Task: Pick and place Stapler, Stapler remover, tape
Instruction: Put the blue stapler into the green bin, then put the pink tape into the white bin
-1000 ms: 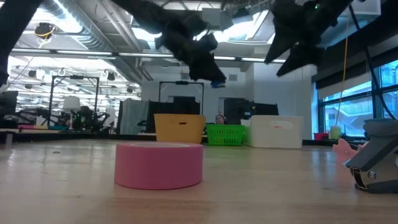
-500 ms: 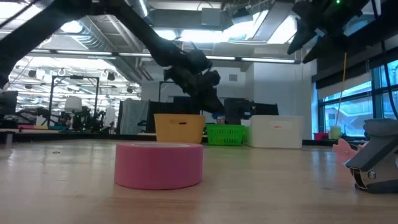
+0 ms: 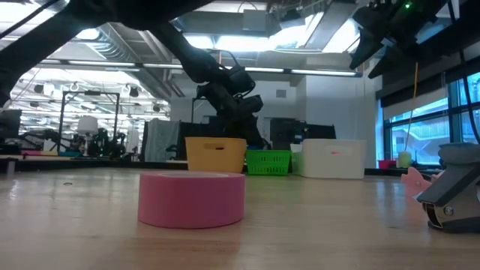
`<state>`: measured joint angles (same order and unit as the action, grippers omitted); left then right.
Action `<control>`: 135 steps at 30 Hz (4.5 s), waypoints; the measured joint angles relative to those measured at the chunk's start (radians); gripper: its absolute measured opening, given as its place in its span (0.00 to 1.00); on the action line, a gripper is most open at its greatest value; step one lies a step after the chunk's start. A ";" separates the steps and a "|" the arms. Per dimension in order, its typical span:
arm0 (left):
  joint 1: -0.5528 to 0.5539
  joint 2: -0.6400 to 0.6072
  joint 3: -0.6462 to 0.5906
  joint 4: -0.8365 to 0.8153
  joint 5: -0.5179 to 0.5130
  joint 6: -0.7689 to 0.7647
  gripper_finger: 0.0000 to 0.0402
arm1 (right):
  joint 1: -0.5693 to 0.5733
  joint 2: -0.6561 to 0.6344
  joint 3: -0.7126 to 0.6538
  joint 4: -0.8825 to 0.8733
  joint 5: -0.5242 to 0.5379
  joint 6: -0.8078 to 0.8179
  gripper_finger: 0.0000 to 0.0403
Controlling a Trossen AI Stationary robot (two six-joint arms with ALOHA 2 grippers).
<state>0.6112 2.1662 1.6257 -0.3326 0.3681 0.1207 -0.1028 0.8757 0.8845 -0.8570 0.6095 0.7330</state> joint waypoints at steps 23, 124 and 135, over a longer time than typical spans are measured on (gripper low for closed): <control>-0.001 -0.086 0.077 -0.079 0.166 -0.189 0.76 | 0.001 0.000 0.000 0.045 -0.063 -0.004 0.77; -0.954 -0.279 -0.696 0.585 -0.329 -1.004 0.07 | 0.418 0.127 -0.001 0.079 -0.131 -0.008 0.77; -0.884 -0.402 -0.692 0.643 -0.452 -0.997 0.07 | 0.418 0.127 -0.001 0.101 -0.139 -0.014 0.77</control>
<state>-0.2731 1.7644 0.9336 0.3100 -0.0840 -0.8767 0.3157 1.0027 0.8837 -0.7560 0.4708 0.7195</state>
